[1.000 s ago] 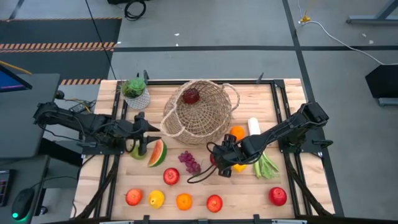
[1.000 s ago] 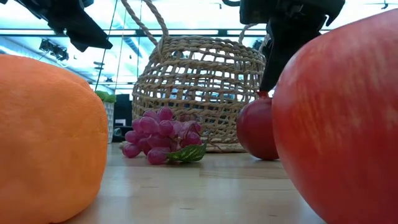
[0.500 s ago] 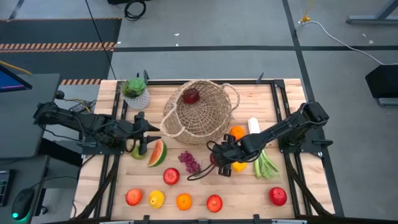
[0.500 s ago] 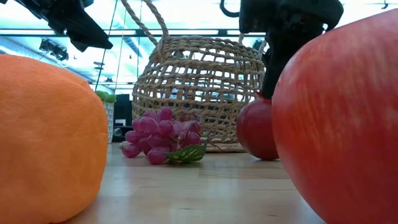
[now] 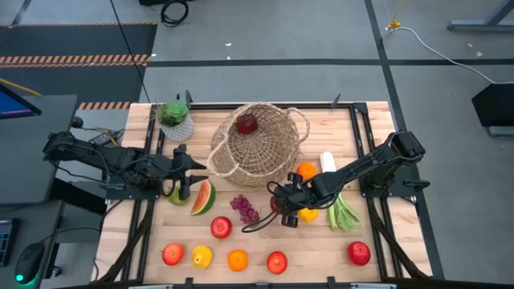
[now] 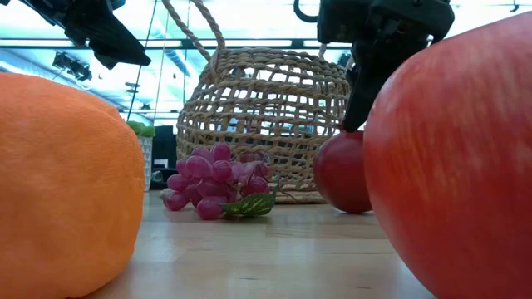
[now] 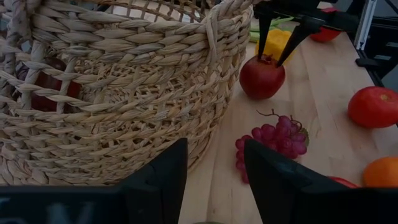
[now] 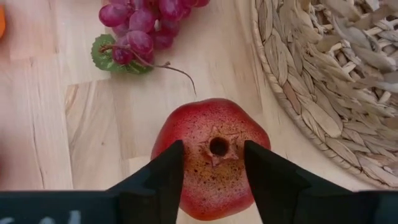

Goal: Build produce basket
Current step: Put the pomegranate into the basket

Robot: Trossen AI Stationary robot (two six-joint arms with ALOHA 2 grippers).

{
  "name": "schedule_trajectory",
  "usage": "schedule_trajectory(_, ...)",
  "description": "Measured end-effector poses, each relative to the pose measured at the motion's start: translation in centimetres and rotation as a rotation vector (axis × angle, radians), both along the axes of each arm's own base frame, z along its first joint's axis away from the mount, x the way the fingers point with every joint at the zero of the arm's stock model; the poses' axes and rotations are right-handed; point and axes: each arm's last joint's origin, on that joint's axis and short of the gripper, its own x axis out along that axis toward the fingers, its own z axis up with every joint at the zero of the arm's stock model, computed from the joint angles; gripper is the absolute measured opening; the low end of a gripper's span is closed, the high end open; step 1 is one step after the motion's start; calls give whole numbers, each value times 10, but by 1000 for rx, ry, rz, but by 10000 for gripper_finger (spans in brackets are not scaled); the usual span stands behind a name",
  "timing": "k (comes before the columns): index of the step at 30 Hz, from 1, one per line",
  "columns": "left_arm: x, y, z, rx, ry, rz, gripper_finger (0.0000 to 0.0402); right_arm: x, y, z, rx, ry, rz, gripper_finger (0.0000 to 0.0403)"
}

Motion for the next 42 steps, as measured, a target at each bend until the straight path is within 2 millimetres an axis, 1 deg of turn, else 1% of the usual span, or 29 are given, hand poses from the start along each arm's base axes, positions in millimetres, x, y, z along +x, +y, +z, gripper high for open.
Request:
schedule_trajectory(10,0,0,0,0,0,0,164,0,0,0,-5,3,17,49)
schedule_trajectory(14,0,0,0,-1,0,1,164,0,3,3,5,5,37,16)
schedule_trajectory(21,0,0,0,-1,-1,1,164,5,11,16,33,-8,92,14)
schedule_trajectory(27,0,0,0,-1,0,1,164,8,11,32,16,-6,94,13)
schedule_trajectory(30,0,0,0,-1,-1,1,164,10,12,46,7,-3,109,13)
schedule_trajectory(33,0,0,0,-1,0,1,165,14,13,67,-16,-25,129,13)
schedule_trajectory(42,0,0,0,-18,-3,10,164,14,9,151,-142,-137,163,13)
